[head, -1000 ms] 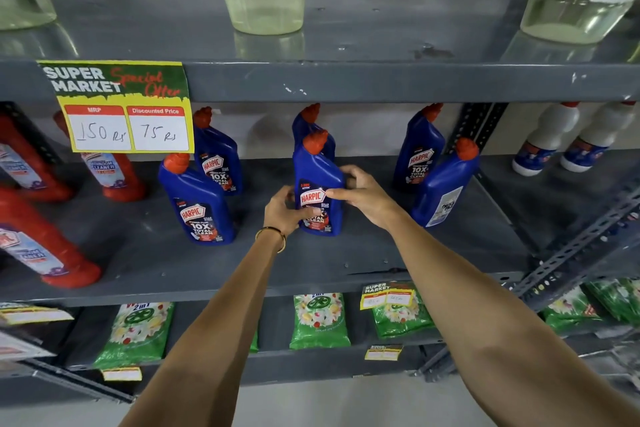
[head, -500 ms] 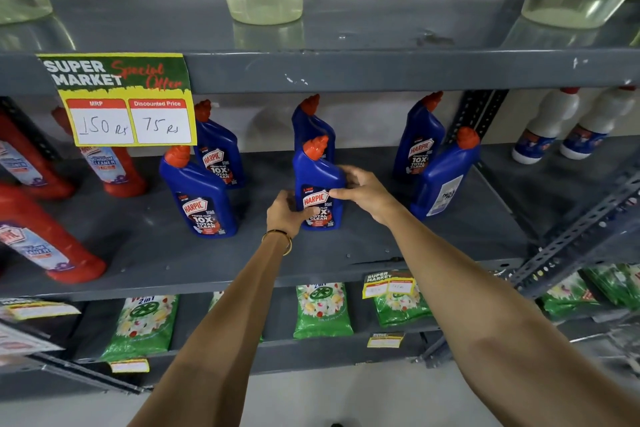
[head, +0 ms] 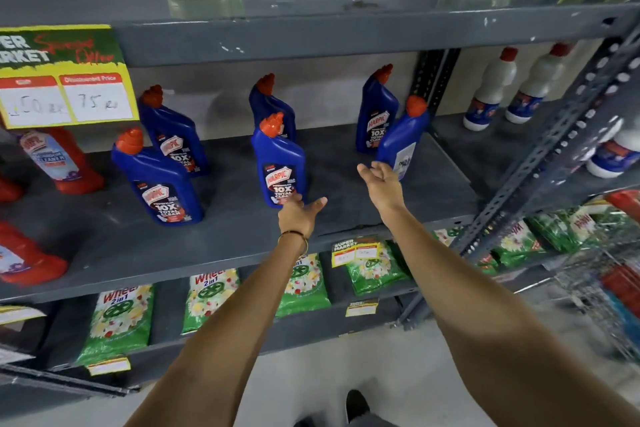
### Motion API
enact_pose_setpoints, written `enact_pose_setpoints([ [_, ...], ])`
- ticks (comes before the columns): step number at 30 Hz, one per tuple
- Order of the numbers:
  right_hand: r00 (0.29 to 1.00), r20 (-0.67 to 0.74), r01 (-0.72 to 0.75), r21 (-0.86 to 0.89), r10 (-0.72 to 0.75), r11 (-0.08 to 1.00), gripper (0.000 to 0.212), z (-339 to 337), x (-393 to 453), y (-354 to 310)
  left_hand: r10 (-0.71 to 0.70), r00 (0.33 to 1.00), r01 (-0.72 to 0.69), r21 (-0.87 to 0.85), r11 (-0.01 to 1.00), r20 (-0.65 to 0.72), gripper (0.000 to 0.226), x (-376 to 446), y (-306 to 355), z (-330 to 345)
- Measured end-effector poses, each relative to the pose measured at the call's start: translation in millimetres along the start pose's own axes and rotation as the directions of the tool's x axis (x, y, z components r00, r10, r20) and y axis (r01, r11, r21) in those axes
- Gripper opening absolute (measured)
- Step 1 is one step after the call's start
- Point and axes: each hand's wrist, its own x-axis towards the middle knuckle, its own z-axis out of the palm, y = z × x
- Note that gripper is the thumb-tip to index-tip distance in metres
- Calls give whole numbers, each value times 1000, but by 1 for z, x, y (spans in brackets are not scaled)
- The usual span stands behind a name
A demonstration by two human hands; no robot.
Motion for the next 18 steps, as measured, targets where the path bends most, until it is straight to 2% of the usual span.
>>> enact_pose_setpoints([
  [3,998,-64,-4,6,5,1000,54,-26,11,3,22,999,-21,-21,1000,35,62,3,16,19],
  [8,994,-107,-16,-36,12,999,52,-76,41,7,57,996,-55,-39,998,61,65,12,48,66],
  [14,988,139,-56,-118,73,991,75,-113,86,3,118,985,-114,-44,993,124,76,29,83,116],
  [18,965,256,-17,-147,55,989,74,-119,108,1,180,972,-171,-68,983,154,62,38,93,130],
])
